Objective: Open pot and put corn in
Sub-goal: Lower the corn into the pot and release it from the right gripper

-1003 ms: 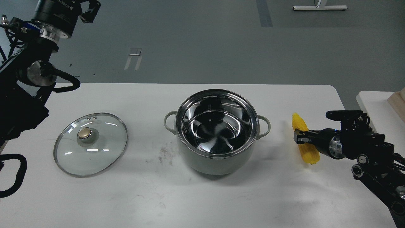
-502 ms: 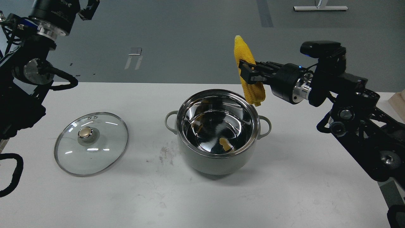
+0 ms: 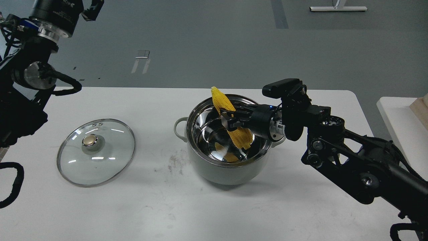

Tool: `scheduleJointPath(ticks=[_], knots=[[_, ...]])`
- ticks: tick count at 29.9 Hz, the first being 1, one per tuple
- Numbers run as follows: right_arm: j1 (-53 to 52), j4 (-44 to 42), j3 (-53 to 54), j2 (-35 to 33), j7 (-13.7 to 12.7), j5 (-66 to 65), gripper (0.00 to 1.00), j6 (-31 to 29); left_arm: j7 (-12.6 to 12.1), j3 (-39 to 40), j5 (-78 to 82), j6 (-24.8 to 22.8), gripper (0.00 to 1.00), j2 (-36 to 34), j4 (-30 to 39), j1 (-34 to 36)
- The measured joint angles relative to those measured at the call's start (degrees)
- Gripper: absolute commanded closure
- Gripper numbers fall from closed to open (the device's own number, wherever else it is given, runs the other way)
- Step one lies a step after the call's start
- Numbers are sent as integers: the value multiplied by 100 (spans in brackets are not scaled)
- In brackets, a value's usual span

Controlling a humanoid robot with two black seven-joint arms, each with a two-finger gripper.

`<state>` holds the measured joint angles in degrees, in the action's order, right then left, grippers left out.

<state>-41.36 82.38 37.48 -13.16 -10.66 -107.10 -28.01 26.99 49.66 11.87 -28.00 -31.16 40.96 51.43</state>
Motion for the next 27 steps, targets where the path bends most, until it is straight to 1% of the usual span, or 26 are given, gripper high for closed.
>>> scheduleJointPath(ticks=[3, 5, 9, 10, 11, 19, 24, 27], knots=[[3, -26, -67, 0, 3, -10, 61, 0, 8, 0, 0, 0, 2, 3, 0, 0], [-3, -34, -89, -1, 3, -12, 42, 1, 16, 0, 0, 0, 2, 4, 0, 0], [-39, -36, -105, -16, 3, -14, 30, 1, 17, 0, 0, 0, 2, 4, 0, 0], [-45, -36, -105, -18, 3, -16, 26, 1, 17, 0, 0, 0, 2, 3, 0, 0], [-51, -35, -105, -19, 3, -16, 19, 2, 17, 0, 0, 0, 2, 3, 0, 0], [-53, -29, -102, -17, 19, -9, 3, 1, 17, 0, 0, 0, 2, 2, 0, 0], [-73, -17, 10, 31, 27, -2, 2, 1, 17, 0, 0, 0, 2, 2, 0, 0], [-248, -4, 607, 62, 54, 61, 0, 1, 21, 0, 0, 0, 2, 0, 0, 0]])
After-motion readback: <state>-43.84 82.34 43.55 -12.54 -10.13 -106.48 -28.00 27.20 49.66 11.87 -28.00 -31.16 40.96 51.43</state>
